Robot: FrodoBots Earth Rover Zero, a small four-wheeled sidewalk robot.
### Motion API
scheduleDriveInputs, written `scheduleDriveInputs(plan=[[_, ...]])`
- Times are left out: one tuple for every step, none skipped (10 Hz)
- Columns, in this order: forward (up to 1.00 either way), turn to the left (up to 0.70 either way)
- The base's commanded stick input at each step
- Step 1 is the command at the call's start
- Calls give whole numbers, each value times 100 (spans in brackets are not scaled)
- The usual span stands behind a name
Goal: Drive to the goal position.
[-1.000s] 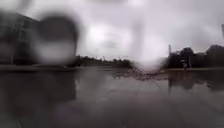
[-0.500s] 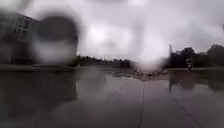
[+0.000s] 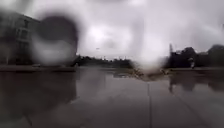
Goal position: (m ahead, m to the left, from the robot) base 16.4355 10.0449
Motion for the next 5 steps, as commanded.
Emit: scheduleDriveInputs(plan=[[70,0],[70,0],[70,0],[70,0],[70,0]])
